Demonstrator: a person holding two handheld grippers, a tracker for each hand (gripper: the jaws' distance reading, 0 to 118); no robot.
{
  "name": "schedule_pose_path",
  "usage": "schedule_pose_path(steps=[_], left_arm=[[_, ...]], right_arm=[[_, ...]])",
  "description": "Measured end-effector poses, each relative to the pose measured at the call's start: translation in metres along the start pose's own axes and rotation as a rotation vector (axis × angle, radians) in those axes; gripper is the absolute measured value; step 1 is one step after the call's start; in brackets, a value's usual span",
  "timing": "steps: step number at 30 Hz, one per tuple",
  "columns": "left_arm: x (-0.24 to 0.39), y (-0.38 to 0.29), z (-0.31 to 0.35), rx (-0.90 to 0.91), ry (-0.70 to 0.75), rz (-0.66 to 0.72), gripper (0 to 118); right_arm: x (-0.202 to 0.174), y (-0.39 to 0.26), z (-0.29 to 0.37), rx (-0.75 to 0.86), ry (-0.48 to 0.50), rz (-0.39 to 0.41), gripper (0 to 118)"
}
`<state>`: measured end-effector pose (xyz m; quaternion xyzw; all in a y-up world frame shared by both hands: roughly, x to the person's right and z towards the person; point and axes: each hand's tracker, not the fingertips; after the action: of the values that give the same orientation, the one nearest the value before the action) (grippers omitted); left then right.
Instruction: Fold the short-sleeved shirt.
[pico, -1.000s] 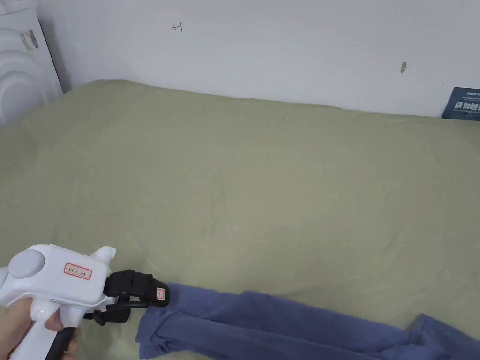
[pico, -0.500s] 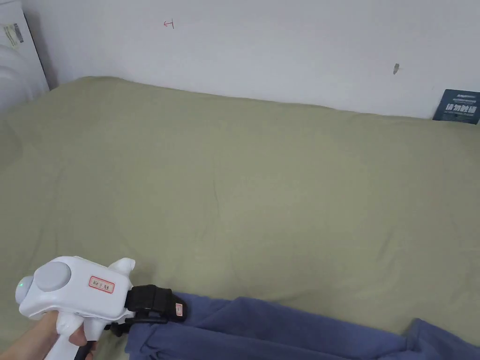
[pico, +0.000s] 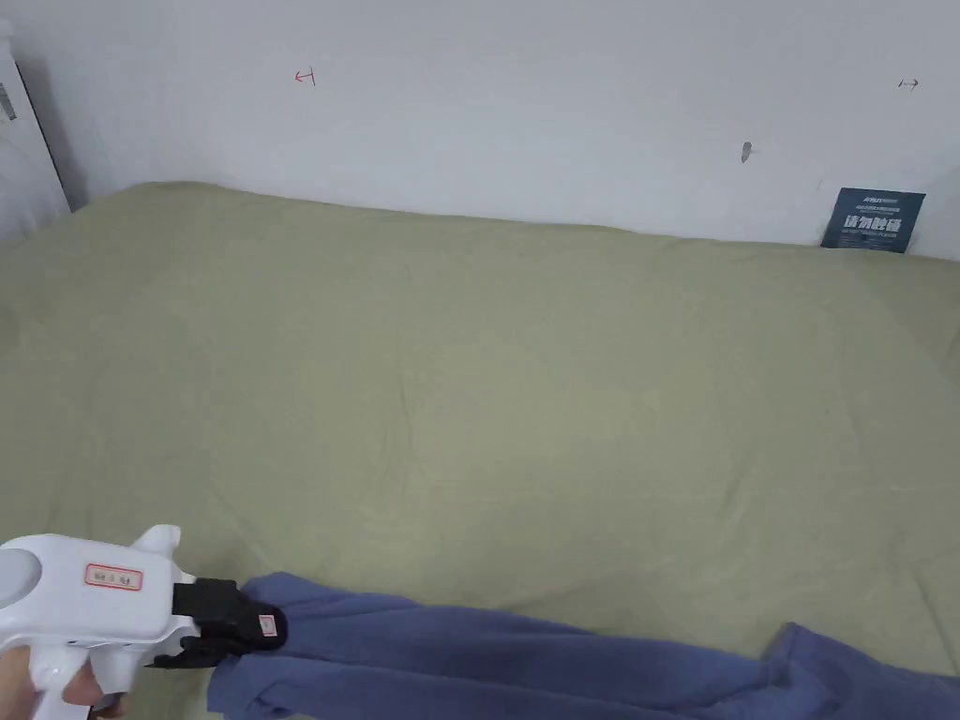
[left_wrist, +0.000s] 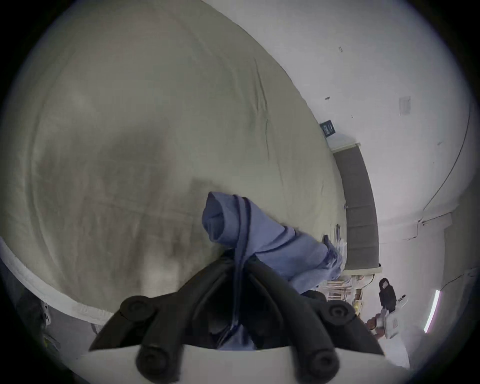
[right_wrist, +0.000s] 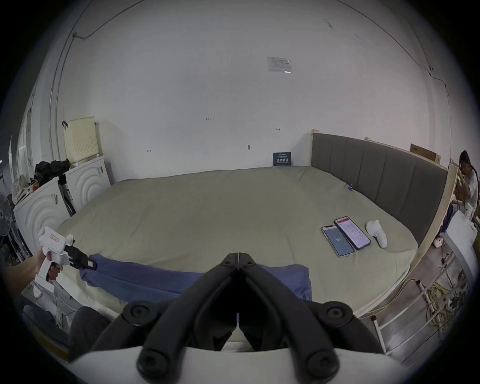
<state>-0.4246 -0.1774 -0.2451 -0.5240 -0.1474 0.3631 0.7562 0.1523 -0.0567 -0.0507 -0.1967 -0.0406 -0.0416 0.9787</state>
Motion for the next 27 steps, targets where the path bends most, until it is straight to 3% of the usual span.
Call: schedule_pose_path(steps=[10,14,21,27], left_arm=[[-0.006,0.007,0.081,0.159,0.120,0.025,4],[0.043,-0.003,0.087,0.159,0.182,-0.124,4],[0.150,-0.037,0.045,0.116,0.269,-0.353,4],[0.207,-0.060,-0.034,0.000,0.227,-0.447,4]], right_arm=[[-0.001,0.004,-0.007,0.008,0.029,0.000,0],[-0.005,0.002,-0.008,0.008,0.033,0.032,0],[-0.006,0.004,0.003,0.057,0.019,0.058,0],[0.000,0.003,0.008,0.074,0.023,0.044,0]])
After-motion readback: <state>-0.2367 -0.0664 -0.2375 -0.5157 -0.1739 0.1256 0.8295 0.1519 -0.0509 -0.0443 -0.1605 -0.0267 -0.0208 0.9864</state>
